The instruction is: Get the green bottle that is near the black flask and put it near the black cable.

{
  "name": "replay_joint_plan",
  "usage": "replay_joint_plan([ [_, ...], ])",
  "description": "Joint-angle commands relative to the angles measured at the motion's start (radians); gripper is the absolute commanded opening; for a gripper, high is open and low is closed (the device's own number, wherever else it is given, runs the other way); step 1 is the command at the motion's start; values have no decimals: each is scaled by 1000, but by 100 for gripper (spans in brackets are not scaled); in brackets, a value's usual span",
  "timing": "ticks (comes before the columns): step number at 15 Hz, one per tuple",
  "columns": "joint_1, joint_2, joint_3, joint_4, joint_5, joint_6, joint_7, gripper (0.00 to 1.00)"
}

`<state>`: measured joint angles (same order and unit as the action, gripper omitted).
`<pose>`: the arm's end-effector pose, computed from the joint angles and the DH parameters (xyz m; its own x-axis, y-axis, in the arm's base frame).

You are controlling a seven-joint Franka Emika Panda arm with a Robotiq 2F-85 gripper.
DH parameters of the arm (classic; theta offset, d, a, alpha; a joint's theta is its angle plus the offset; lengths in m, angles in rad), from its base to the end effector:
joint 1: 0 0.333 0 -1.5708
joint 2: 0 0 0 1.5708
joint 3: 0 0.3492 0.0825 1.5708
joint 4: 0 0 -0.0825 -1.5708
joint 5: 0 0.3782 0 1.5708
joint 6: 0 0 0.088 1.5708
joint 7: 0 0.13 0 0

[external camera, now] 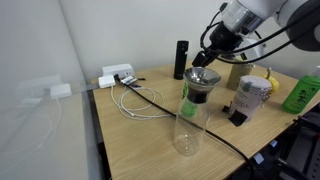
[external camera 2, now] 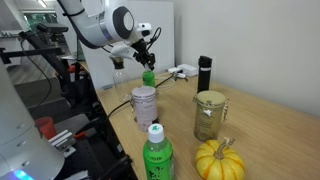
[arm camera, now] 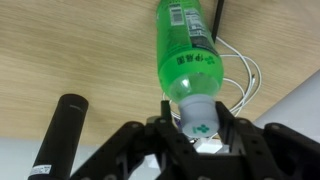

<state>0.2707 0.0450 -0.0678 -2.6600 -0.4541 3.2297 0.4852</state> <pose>0.4467 0.1362 0.2975 0.8584 0.1449 0.4921 0.1922 -0.9802 -0.0466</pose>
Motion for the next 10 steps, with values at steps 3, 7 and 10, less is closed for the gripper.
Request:
replay_joint_plan([
  [3,-44,-9,64,-28,72,29,-29,93],
  [7,-62,-35,89,-33,105,40,-10,100],
  [10,-80,-79,122,-50,285,40,-122,100],
])
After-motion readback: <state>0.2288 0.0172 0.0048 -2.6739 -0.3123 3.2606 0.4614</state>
